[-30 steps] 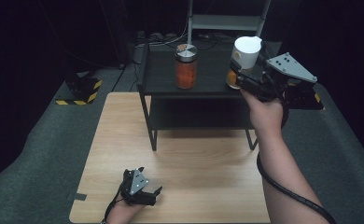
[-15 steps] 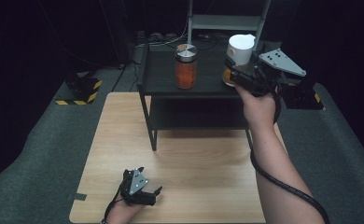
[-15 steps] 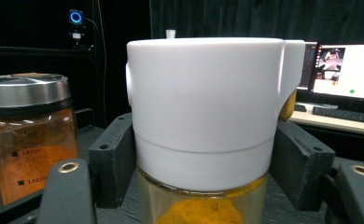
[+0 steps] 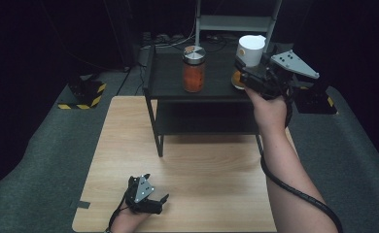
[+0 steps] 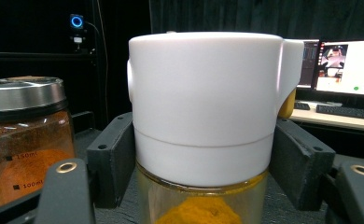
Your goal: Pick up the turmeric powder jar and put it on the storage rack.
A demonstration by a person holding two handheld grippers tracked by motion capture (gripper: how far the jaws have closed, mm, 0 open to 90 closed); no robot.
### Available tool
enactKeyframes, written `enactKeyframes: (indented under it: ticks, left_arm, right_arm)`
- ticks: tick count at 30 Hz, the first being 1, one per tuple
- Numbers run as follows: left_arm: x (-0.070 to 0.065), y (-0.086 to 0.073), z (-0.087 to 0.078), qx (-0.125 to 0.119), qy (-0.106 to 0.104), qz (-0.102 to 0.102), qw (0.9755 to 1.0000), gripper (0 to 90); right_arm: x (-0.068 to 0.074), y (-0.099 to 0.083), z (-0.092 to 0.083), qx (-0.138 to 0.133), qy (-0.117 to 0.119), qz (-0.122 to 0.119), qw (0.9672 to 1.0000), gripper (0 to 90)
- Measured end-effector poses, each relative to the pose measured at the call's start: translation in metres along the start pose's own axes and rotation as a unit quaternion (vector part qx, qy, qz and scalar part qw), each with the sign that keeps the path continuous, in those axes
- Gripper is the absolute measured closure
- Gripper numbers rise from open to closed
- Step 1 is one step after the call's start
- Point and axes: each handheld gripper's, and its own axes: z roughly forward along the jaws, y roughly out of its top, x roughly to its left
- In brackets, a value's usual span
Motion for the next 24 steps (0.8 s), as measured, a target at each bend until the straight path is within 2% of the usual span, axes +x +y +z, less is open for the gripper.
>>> enactKeyframes:
  ticks: [9,22,24]
  left_arm:
    - [-0.001,0.000,0.000,0.000,0.000,0.001,1.0000,1.1]
    - [-0.002,0.001,0.000,0.003,0.002,0.006,1.0000,1.1]
    - [-0.002,0.001,0.001,0.004,0.002,0.007,1.0000,1.1]
  right_arm:
    - [-0.002,0.004,-0.001,0.007,0.004,0.003,1.0000,28.4]
    - [-0.001,0.006,-0.011,0.017,0.008,-0.013,0.9997,12.0]
    - [0.000,0.006,-0.015,0.016,0.007,-0.015,0.9997,5.6]
